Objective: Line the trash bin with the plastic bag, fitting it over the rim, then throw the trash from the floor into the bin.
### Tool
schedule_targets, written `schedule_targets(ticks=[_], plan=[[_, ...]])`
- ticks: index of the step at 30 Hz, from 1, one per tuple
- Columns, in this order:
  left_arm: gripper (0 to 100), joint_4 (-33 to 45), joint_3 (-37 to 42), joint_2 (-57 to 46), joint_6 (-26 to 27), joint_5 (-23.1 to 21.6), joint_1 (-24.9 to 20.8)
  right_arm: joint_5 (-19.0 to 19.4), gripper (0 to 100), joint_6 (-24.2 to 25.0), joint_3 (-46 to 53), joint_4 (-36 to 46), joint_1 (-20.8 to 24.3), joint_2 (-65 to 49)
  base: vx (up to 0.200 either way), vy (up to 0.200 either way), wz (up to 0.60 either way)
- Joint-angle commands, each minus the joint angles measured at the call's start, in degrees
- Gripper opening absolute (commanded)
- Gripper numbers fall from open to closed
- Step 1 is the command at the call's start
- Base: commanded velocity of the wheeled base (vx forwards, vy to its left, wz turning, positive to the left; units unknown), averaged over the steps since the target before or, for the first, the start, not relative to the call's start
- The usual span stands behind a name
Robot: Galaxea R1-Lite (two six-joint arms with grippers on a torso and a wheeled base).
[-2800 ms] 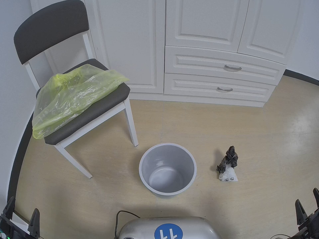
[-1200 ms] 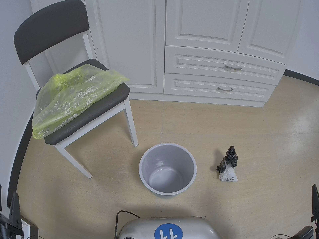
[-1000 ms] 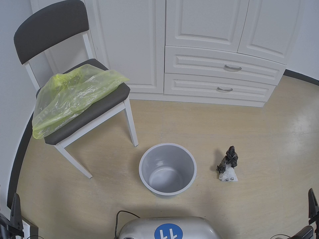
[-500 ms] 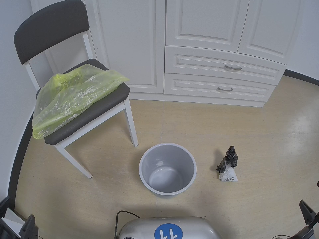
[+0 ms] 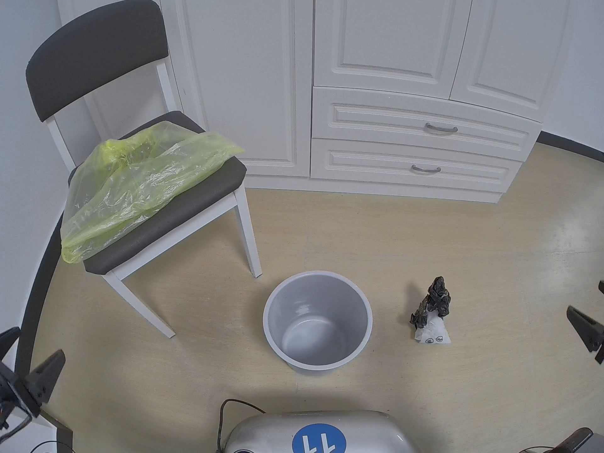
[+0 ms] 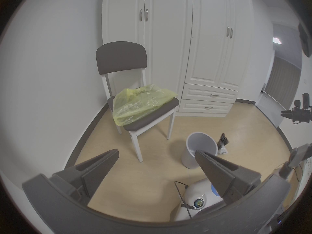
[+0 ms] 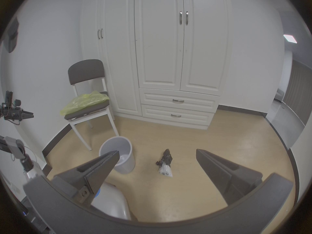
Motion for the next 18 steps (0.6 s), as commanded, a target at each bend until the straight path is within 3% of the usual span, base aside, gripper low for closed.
schedule_targets(ticks=[1,6,13,18], plan=[[100,-6.9,-0.7,13.0,0.3,3.5,0.0,-2.6,100,0.6,-0.7,-7.5,3.7,11.5,0.000,0.000,0.00],[100,-11.6,-1.3,18.7,3.2,6.6,0.0,-5.1,100,3.5,-1.0,-13.3,7.2,15.7,0.000,0.000,0.00],[100,-17.2,-1.4,27.2,8.5,10.1,0.1,-15.5,100,8.8,-0.9,-24.9,16.9,22.9,0.000,0.000,0.00],[100,-22.7,-1.6,33.8,10.6,11.1,0.2,-18.6,100,12.2,-1.1,-29.9,23.6,24.7,0.000,0.000,0.00]])
